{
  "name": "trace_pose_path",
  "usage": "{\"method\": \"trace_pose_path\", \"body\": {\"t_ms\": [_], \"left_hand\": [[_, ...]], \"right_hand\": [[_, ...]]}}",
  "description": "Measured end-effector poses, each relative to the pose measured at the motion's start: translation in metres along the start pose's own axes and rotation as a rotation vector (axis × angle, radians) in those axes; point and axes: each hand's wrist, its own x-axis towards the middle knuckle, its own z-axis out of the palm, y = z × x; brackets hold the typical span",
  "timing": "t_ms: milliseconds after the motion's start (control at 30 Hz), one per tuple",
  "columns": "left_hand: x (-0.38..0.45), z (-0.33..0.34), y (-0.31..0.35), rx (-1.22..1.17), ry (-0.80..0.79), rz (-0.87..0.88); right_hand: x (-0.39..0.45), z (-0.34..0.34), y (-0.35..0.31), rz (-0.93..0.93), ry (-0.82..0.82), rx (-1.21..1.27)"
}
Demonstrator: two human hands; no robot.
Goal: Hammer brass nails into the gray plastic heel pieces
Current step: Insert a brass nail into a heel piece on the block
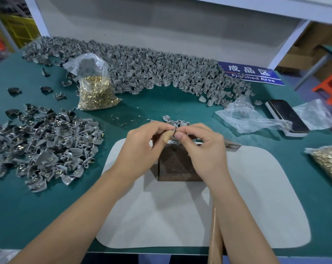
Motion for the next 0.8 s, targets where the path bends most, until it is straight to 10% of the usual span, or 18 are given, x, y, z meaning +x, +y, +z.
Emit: {"method": "trace_pose_path", "body": {"t_ms": [800], "left_hand": [[0.0019,-0.0022,0.0088,0.035,-0.009,0.02]], "right_hand": [[-0.0036,-0.0021,-0.0063,0.025,0.014,0.052]]}}
